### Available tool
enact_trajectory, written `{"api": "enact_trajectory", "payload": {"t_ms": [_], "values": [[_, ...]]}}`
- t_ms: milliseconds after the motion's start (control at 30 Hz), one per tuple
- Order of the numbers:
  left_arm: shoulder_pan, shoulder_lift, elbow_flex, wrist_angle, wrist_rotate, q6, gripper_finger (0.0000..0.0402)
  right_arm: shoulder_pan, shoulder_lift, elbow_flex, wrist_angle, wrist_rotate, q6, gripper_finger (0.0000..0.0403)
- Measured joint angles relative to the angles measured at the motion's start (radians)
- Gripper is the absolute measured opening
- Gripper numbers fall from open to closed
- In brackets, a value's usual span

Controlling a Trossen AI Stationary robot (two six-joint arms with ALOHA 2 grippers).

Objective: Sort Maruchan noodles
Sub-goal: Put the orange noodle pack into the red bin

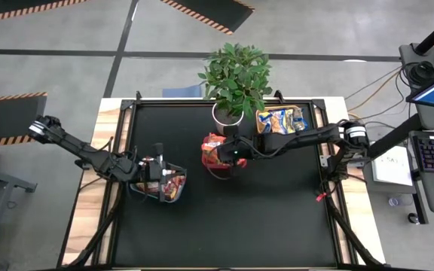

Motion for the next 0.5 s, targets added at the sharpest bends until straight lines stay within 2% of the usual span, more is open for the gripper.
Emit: {"api": "enact_trajectory", "payload": {"t_ms": [167,300,500], "values": [[0.0,0.0,0.0,0.0,0.0,0.0,0.0,0.0,0.003,0.0,0.001,0.003,0.05,0.0092],[0.0,0.0,0.0,0.0,0.0,0.0,0.0,0.0,0.0,0.006,-0.008,0.047,0.074,0.0092],[0.0,0.0,0.0,0.0,0.0,0.0,0.0,0.0,-0.003,0.056,-0.031,0.054,0.106,0.0093]]}}
